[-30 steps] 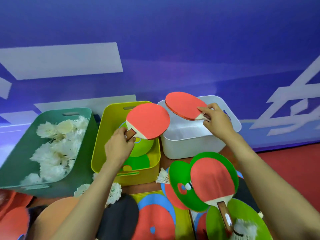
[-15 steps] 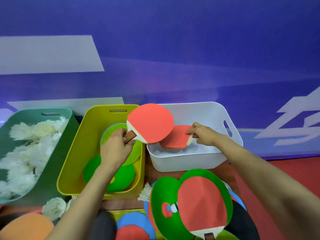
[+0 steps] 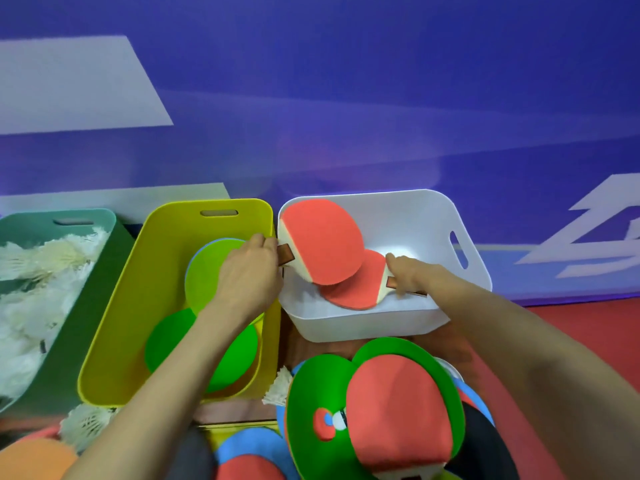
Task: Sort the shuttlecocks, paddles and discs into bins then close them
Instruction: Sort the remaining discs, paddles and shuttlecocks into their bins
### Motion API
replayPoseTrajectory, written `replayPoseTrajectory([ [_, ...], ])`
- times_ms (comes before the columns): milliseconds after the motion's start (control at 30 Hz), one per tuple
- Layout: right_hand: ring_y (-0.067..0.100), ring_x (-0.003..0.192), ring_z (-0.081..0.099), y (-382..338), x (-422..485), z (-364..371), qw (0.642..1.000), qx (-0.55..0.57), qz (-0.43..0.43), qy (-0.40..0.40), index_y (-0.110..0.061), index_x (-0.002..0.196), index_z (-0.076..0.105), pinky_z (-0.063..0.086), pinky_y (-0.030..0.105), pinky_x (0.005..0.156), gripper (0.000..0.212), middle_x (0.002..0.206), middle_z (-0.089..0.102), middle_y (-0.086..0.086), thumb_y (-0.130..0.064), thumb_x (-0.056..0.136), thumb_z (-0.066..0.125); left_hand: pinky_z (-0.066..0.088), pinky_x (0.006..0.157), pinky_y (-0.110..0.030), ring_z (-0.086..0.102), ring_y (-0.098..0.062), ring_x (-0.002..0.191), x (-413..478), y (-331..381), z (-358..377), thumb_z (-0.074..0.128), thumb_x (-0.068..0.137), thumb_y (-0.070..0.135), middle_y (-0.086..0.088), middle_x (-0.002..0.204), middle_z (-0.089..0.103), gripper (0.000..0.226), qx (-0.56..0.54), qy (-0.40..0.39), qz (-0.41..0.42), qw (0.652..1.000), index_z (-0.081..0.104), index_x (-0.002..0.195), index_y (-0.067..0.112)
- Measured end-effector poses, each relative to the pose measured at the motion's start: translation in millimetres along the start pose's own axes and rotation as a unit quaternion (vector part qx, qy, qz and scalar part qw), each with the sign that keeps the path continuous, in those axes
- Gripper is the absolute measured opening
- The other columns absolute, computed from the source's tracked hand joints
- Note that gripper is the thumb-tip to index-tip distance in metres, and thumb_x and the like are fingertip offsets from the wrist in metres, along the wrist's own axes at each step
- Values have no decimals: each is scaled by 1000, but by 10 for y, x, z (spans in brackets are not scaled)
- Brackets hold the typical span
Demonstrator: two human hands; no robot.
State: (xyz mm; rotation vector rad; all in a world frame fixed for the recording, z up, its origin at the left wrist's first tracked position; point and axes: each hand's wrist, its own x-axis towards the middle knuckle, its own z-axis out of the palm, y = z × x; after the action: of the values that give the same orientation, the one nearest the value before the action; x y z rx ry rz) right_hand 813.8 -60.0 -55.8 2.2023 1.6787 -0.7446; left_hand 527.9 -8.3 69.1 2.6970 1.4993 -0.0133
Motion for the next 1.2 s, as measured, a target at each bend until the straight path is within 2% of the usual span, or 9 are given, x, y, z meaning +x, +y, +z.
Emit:
replayPoseTrajectory([
  [267,28,114,54,76,-71,-222,997,-22,64,-22,-6,129,48,46,33,91,49,129,51,13,-12,84,67,37,101,-42,44,-36,124,352,553,383,38,93,14,-18,131,42,37,-48,-192,6,980,42,128,1],
  [433,26,124,45,106,-124,-268,997,51,50,0,-9,138,39,40,33,97,54,138,46,9,-17,90,61,38,102,-47,41,-36,124,590,656,811,38,90,15,-18,132,40,40,-49,-272,-11,961,40,129,3],
  [633,27,116,50,43,-154,-221,997,67,32,-4,-10,130,48,44,38,98,42,131,51,10,-20,89,56,40,101,-43,42,-36,124,623,624,946,50,91,15,-17,132,37,48,-6,-321,-22,947,32,134,5],
  [733,27,113,52,36,-168,-205,997,78,27,3,-9,127,50,45,37,95,41,127,53,11,-16,87,56,43,96,-35,46,-32,122,584,676,921,57,88,8,-15,131,42,47,22,-321,19,947,41,132,1],
  [900,24,115,51,-22,-246,-234,992,118,3,36,-15,133,46,43,31,92,51,131,51,7,-20,84,60,34,87,-28,42,-34,123,517,856,650,39,95,4,-25,138,39,35,21,-288,41,957,39,129,-8],
  [967,24,114,52,-60,-306,-249,989,139,-7,55,-16,134,46,42,30,92,52,131,51,8,-21,85,61,30,83,-26,42,-33,119,343,1050,246,37,96,8,-30,136,34,30,-18,-286,60,956,44,125,5],
  [1033,24,112,53,-116,-393,-271,985,154,-23,79,-15,132,48,41,28,90,48,129,53,8,-21,86,61,31,91,-25,42,-28,118,319,1004,242,40,96,12,-23,139,37,29,-46,-256,67,963,47,123,10],
  [1100,22,110,54,-184,-533,-304,979,165,-41,114,-15,129,51,38,25,87,44,127,56,8,-22,87,61,35,97,-29,45,-26,122,334,836,459,47,92,15,-11,140,45,37,-94,-207,40,973,50,128,8],
  [1200,20,106,57,-301,-872,-368,961,194,-75,183,-15,125,55,40,25,88,39,122,60,6,-21,87,62,43,94,-35,53,-29,113,103,731,493,57,86,18,-11,122,58,34,-194,-68,33,978,60,119,13],
])
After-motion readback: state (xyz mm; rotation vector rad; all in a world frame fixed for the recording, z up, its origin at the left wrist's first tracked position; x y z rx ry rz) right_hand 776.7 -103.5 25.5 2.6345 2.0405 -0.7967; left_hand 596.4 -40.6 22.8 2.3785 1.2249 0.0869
